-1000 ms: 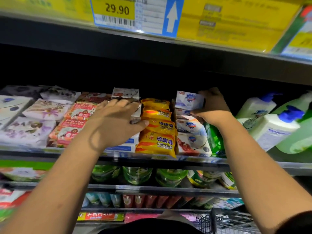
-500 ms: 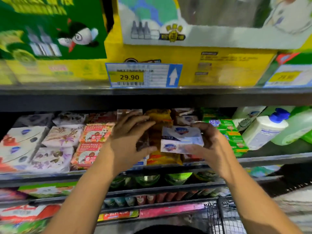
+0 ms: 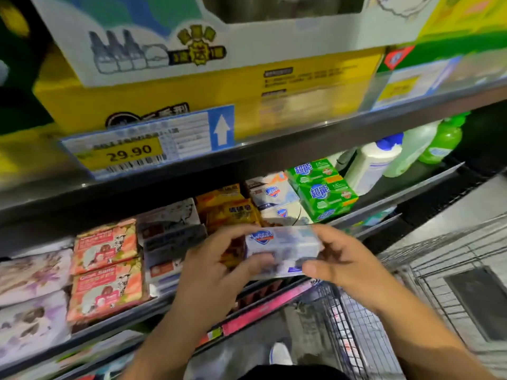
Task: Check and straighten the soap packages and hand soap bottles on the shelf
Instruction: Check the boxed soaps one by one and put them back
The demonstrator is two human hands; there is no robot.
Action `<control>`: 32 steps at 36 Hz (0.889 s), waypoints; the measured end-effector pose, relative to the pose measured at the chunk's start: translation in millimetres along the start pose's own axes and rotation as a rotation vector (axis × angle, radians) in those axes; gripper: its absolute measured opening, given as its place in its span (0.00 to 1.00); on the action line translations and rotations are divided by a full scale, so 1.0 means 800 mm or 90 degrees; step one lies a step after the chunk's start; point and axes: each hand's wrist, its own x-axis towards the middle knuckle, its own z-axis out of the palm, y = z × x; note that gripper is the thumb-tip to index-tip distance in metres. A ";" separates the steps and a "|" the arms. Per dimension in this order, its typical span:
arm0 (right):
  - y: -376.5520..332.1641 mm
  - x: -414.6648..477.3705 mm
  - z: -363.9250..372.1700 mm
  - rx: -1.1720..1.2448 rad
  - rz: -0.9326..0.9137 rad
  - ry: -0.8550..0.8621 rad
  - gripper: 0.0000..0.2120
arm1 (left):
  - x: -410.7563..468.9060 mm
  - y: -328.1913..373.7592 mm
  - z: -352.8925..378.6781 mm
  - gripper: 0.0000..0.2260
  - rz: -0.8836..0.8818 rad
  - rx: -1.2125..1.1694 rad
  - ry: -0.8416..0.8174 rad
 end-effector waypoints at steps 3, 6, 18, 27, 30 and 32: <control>0.005 -0.010 0.004 0.037 -0.007 0.072 0.23 | 0.004 0.007 0.004 0.13 -0.023 -0.004 -0.020; 0.004 -0.015 0.006 0.126 0.011 0.098 0.27 | 0.007 0.004 0.012 0.13 -0.014 -0.013 -0.026; -0.022 -0.017 0.000 0.244 0.154 0.181 0.15 | 0.016 0.003 0.032 0.27 0.058 0.034 -0.121; -0.010 -0.020 -0.021 -0.006 0.033 0.043 0.23 | 0.021 0.017 0.051 0.13 -0.163 -0.234 -0.019; -0.010 -0.015 -0.019 -0.052 0.032 0.114 0.18 | 0.026 0.019 0.056 0.14 -0.197 -0.214 -0.023; -0.008 -0.011 -0.022 -0.017 0.038 0.130 0.17 | 0.029 0.020 0.061 0.16 -0.217 -0.217 -0.014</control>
